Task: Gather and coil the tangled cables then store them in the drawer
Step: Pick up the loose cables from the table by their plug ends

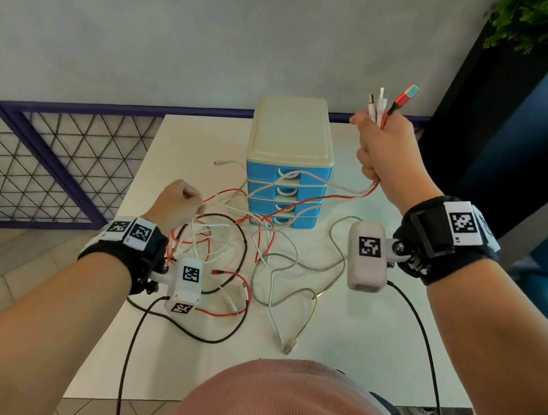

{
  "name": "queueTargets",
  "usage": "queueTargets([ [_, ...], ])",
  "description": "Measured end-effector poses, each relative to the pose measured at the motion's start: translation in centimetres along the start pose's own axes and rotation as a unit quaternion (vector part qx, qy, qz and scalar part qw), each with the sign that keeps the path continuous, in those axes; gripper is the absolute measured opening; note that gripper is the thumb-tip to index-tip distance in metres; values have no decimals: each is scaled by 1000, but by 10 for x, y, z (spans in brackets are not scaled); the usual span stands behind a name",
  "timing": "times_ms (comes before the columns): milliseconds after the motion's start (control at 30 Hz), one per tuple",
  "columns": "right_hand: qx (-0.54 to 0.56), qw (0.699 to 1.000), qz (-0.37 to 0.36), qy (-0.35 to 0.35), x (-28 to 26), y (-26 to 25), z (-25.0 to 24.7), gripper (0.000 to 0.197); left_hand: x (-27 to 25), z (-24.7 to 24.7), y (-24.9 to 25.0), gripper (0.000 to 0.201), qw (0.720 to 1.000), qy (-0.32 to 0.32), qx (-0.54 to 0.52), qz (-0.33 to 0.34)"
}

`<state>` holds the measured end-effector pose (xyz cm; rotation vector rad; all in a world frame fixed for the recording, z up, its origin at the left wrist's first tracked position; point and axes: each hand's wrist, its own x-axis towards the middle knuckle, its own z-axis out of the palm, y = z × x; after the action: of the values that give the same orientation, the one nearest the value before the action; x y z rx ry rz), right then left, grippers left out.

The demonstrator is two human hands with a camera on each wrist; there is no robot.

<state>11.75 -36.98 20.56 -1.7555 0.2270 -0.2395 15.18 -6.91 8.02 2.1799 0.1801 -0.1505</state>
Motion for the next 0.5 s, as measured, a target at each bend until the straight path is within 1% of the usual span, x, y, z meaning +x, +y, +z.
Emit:
queueTargets([
  [33, 1, 1000, -3, -3, -1, -1, 1, 14, -3, 1, 2, 5, 1000, 5, 18, 22],
  [67, 3, 1000, -7, -7, -2, -1, 2, 14, -5, 2, 3, 10, 997, 12, 49, 51],
  [133, 15, 1000, -15, -15, -4, -2, 5, 12, -14, 6, 8, 22, 982, 25, 115, 149],
  [167, 22, 999, -17, -19, -6, -2, 7, 12, -20, 10, 13, 23, 971, 18, 128, 201],
  [200, 27, 999, -18, -23, -7, -2, 9, 12, -28, 14, 19, 19, 964, -12, 117, 240],
  [233, 31, 999, -19, -28, -9, -2, 12, 12, -38, 20, 26, 15, 961, -72, 97, 251],
  [267, 34, 999, -19, -34, -11, -2, 14, 13, -46, 26, 30, 11, 957, -148, 82, 235],
  [300, 37, 998, -19, -42, -13, -2, 16, 14, -52, 34, 32, 8, 948, -228, 88, 205],
  [333, 41, 998, -20, -50, -15, -2, 18, 14, -58, 42, 31, 9, 930, -301, 114, 178],
  [367, 45, 997, -20, -57, -16, -1, 20, 15, -62, 51, 27, 13, 906, -361, 154, 161],
  [400, 47, 997, -22, -65, -18, -1, 22, 15, -65, 60, 21, 16, 881, -404, 195, 152],
  [433, 47, 996, -25, -74, -19, 0, 23, 16, -68, 68, 13, 16, 858, -430, 240, 148],
  [467, 44, 995, -30, -82, -20, 0, 24, 16, -71, 75, 6, 18, 839, -439, 285, 148],
  [500, 38, 995, -34, -88, -21, -1, 24, 17, -73, 81, -3, 24, 825, -435, 329, 149],
])
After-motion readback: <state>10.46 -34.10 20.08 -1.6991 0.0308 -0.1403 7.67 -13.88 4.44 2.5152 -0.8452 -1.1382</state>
